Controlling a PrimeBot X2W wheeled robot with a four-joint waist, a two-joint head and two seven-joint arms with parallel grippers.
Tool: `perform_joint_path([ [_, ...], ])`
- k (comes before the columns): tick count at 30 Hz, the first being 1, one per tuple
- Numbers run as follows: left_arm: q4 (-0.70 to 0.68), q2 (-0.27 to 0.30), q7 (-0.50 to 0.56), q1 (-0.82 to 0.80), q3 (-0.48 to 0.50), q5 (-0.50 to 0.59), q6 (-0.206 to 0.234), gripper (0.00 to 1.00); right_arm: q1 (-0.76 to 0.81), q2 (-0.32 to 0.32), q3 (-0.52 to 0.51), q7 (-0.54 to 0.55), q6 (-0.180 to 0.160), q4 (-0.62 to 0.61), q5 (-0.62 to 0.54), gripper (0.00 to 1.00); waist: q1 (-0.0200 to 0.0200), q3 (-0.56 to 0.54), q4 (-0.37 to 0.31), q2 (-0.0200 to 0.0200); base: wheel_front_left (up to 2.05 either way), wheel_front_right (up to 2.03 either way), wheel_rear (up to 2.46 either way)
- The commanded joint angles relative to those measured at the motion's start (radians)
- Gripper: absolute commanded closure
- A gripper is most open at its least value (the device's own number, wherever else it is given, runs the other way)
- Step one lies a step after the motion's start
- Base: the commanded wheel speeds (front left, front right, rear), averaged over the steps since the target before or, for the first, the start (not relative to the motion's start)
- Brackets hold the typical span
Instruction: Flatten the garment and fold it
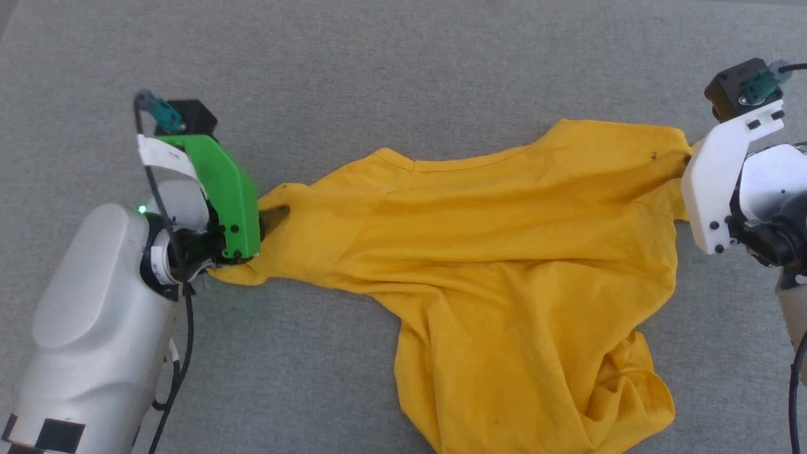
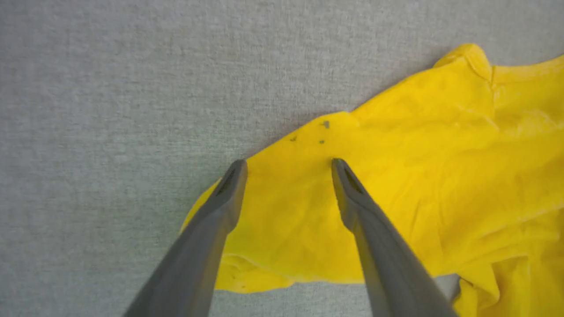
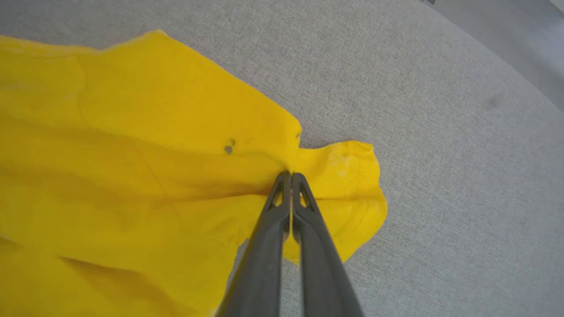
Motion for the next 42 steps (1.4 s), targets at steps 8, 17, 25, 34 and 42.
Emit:
perform_joint_path([
  [8, 0.058, -0.011, 0.057, 0.039, -0.045, -0.013, -0.008, 0.79, -0.019, -0.001, 0.009, -0.017, -0.002, -0.015, 0.007, 1.0, 0.0, 0.033, -0.031, 0.0, 0.0, 0.0, 0.0],
  [17, 0.019, -0.057, -0.085, 0.031, 0.056, -0.116, -0.074, 1.0, -0.011, 0.011, -0.034, -0.067, -0.002, -0.004, 0.0, 1.0, 0.0, 0.001, -0.015, 0.0, 0.0, 0.0, 0.0],
  [25, -0.047, -0.072, -0.247, -0.054, 0.154, -0.166, -0.133, 1.0, -0.044, 0.033, -0.075, -0.147, -0.002, 0.02, 0.01, 1.0, 0.0, -0.085, -0.007, 0.0, 0.0, 0.0, 0.0],
  [34, 0.033, -0.06, -0.439, -0.311, 0.165, -0.004, -0.099, 1.0, -0.32, 0.083, -0.086, -0.209, -0.002, 0.073, 0.041, 1.0, 0.0, -0.089, -0.035, 0.0, 0.0, 0.0, 0.0],
  [42, 0.175, -0.039, -0.615, -0.664, 0.153, 0.166, -0.038, 1.0, -0.744, 0.217, -0.136, -0.367, -0.002, 0.294, -0.015, 1.0, 0.0, -0.016, -0.095, 0.0, 0.0, 0.0, 0.0],
])
